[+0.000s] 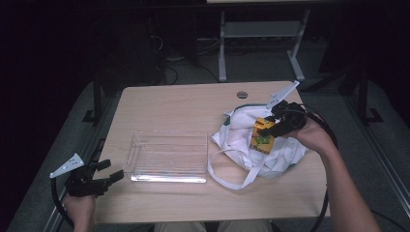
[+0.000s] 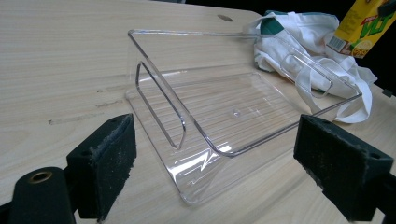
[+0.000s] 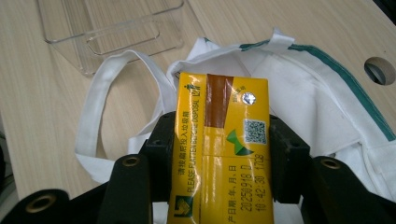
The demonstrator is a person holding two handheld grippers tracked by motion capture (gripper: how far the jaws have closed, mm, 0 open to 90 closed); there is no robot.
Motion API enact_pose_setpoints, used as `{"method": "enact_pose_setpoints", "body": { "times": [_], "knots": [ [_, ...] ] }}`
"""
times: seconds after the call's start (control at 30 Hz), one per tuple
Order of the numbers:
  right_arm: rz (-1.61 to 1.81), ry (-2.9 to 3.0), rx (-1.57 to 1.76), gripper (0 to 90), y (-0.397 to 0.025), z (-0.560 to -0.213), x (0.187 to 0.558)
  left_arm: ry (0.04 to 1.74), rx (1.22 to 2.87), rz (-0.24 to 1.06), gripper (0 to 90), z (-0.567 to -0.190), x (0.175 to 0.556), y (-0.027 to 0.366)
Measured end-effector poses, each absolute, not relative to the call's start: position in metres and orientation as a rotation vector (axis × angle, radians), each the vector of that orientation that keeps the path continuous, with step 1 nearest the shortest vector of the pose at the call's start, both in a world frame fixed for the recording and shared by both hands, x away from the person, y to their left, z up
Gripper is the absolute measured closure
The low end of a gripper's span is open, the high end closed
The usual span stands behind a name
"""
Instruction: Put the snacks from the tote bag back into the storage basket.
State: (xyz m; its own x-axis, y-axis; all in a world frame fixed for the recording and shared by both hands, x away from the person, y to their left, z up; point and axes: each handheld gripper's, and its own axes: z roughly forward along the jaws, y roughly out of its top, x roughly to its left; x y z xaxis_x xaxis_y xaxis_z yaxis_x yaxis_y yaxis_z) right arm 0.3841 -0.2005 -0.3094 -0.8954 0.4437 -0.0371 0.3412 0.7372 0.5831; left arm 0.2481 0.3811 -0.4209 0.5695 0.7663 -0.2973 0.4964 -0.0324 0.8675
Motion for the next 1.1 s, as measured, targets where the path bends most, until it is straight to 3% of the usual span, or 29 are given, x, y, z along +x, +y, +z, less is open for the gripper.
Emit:
{"method": "enact_pose_setpoints", "body": {
  "times": [1.1],
  "knots": [
    [0.934, 2.792, 0.522, 52.1, -0.176, -0.282, 0.367, 1.059, 1.689, 0.309, 12.7, -0.421, 0.248, 0.382]
  ]
}}
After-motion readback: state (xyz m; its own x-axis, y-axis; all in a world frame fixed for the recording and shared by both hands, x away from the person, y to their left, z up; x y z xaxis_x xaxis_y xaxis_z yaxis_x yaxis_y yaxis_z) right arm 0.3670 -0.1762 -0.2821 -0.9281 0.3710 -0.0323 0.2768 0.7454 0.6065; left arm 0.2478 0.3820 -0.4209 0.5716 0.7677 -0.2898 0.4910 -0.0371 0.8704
